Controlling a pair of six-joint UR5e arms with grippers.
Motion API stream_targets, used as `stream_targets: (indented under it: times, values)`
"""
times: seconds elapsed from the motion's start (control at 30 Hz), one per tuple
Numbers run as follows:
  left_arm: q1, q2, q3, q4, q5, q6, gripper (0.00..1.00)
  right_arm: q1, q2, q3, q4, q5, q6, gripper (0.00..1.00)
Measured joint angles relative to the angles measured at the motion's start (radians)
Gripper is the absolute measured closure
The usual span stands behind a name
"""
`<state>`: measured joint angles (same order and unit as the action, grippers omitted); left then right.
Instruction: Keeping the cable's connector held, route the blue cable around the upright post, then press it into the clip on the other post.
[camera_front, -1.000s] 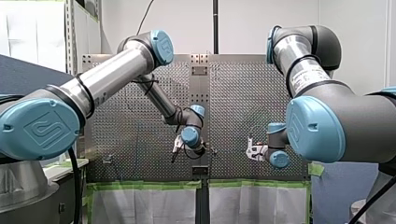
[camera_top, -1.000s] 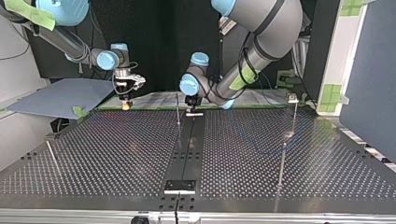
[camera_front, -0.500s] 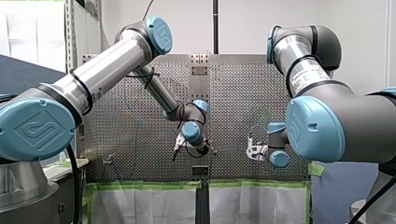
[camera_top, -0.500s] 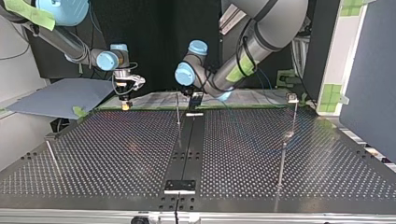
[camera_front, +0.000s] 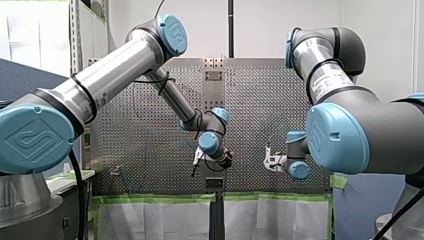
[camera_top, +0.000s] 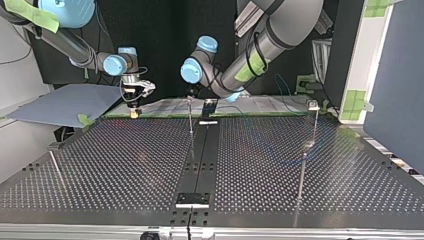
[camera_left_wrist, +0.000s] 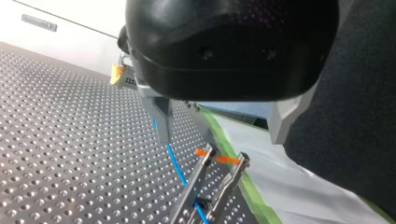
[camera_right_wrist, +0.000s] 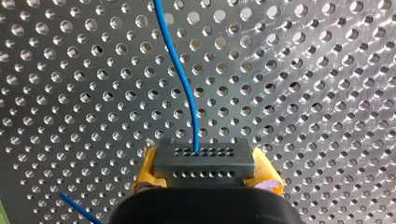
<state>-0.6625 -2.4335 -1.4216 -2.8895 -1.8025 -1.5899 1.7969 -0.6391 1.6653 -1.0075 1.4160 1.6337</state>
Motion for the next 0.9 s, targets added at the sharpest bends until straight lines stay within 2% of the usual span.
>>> stream_targets:
  times: [0.27,0.53,0.7,0.9]
  values:
    - [-0.004,0.0,0.0,-0.007,-0.024,-0.027,0.0,-0.001,0.0,0.0,0.003,-0.001,0.003,1.0]
    - [-0.006,0.003,0.0,-0.013,-0.029,-0.033,0.0,-0.002,0.0,0.0,0.003,0.0,0.002,1.0]
    - [-0.019,0.032,-0.012,-0.003,-0.047,-0.037,0.0,-0.003,0.0,0.0,0.002,0.0,0.008,1.0]
    - [-0.015,0.079,-0.055,0.039,-0.057,-0.068,0.0,-0.003,0.0,0.0,-0.001,0.0,0.009,1.0]
